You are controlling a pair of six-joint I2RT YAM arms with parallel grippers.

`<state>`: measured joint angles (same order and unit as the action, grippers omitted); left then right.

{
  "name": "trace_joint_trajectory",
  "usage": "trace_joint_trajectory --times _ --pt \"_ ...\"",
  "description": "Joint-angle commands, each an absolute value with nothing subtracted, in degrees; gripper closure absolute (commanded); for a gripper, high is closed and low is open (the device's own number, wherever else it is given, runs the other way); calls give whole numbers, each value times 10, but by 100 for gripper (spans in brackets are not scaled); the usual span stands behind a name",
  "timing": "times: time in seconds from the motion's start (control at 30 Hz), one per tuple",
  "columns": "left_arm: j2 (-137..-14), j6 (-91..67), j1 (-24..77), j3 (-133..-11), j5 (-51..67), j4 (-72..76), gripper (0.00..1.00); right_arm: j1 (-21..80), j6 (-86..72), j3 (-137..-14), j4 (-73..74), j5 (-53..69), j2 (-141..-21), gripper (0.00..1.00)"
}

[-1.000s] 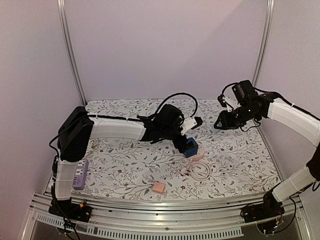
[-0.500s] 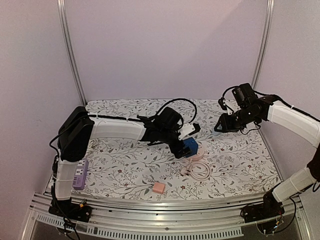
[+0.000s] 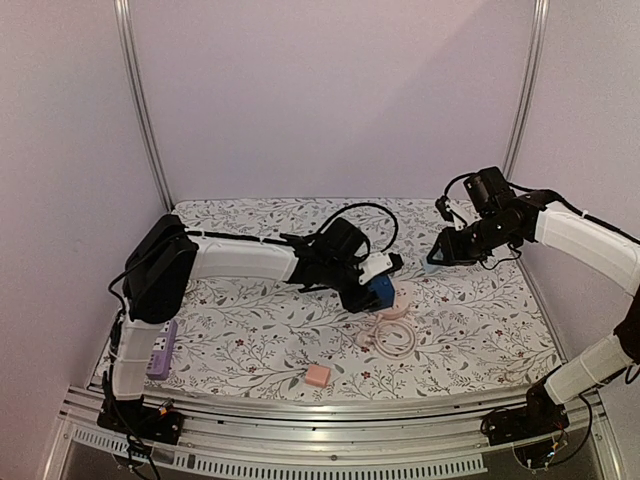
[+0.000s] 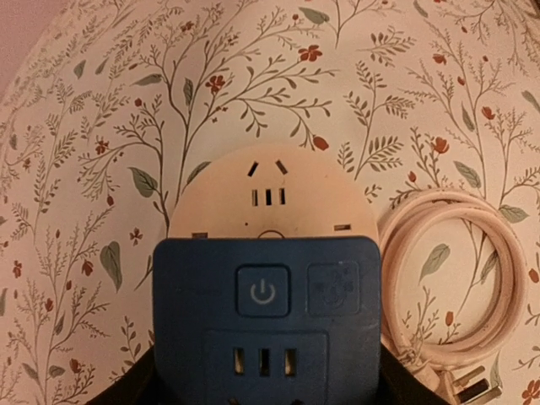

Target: Insert the plug

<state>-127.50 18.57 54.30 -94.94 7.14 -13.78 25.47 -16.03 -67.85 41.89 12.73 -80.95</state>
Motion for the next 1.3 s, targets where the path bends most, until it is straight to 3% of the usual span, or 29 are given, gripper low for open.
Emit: trace_joint_trajectory --times 0.0,0.2,0.53,0.9,1.27 --pt "-1242 225 530 -923 77 -188 54 261 -162 -689 419 155 -817 100" --pt "-1209 247 519 -919 85 -247 54 293 -161 -711 434 150 -854 100" --pt "-1224 257 501 -916 140 -284 39 328 -189 -709 387 167 -933 100" --pt "-1191 242 491 -872 161 -229 1 357 -202 -793 407 166 -1034 100" --pt "-1032 155 450 -709 164 -84 1 362 -219 -834 436 140 -1089 100"
